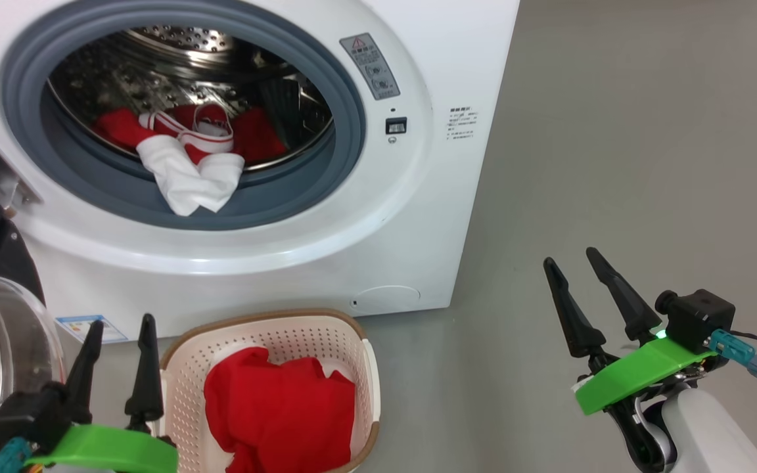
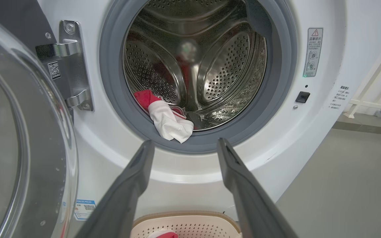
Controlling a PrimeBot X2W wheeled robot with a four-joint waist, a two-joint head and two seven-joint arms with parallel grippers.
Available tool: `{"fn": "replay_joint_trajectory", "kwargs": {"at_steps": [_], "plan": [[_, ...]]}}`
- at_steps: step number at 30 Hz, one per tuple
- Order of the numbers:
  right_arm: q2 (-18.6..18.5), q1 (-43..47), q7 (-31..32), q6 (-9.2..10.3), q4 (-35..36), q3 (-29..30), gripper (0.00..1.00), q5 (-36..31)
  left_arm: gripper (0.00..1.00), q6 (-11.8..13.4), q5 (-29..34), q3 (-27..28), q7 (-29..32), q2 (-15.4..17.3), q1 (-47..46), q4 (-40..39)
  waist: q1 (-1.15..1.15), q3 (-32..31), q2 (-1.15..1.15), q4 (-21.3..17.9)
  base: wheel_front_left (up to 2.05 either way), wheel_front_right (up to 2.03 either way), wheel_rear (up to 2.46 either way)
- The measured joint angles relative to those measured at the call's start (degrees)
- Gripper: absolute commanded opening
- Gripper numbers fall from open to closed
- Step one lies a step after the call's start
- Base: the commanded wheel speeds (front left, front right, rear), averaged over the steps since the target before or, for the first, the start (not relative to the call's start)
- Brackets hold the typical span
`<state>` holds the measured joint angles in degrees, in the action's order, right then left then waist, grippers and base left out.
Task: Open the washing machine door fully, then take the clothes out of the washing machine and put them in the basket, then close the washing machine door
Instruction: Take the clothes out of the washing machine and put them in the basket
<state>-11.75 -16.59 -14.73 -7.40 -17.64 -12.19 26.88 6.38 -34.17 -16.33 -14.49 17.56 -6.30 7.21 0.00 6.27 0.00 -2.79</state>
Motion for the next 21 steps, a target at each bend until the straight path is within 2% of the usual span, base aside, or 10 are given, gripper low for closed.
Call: {"fn": "replay_joint_trajectory", "kwargs": {"at_steps": [11,21], "plan": [[-0.7,0.3,0.0,0.00,0.3,0.1,1.00,0.0,1.00,1.5,0.9,0.6,0.0,-0.4,2.6,-3.0,0.00,-1.2,0.00,0.6,0.00,0.00,0.00],[-0.9,0.3,0.0,0.00,0.6,0.4,1.00,0.0,1.00,1.5,0.9,1.2,-0.1,-1.0,2.6,-3.4,0.00,-0.7,0.00,0.8,0.00,0.00,0.00]]}}
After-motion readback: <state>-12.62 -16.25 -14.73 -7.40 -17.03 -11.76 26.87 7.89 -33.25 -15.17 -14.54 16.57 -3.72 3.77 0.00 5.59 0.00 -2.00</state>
